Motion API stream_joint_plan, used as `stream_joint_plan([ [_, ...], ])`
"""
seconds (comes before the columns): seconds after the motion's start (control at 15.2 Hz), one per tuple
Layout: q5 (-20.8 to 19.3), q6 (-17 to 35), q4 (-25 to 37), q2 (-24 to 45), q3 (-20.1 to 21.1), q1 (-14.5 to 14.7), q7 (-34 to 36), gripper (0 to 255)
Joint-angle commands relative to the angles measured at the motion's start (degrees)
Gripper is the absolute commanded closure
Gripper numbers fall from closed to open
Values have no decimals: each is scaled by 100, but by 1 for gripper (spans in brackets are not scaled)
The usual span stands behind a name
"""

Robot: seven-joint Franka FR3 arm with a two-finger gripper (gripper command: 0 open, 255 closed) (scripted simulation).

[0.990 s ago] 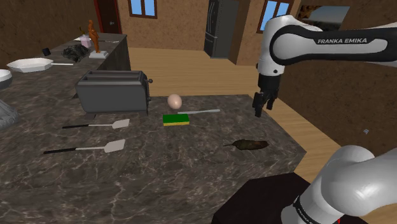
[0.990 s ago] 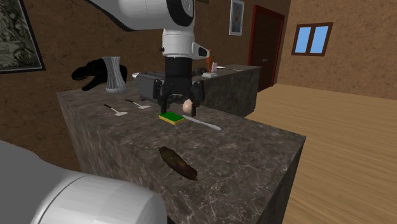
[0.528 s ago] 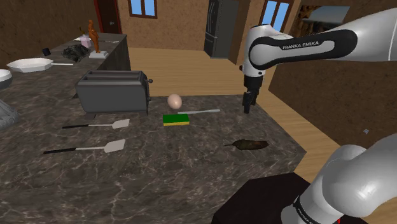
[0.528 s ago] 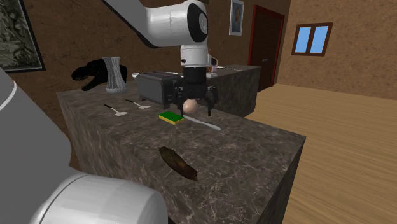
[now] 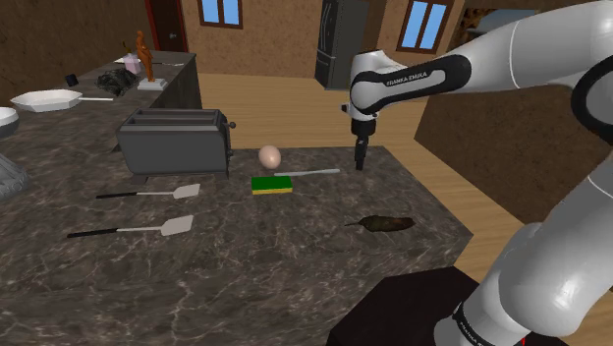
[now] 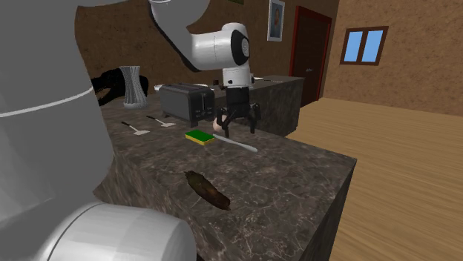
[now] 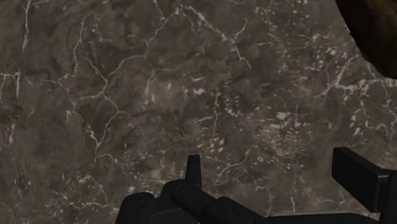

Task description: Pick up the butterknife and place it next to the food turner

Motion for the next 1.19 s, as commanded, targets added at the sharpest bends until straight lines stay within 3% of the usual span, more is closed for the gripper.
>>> stream_joint_plan([
  [0.0, 34, 184, 270, 393, 1, 35, -407, 0],
  [0.79, 233, 622, 2553, 2739, 386, 66, -2478, 0],
  [1.12, 234, 890, 2459, 2901, 402, 41, -2528, 0],
])
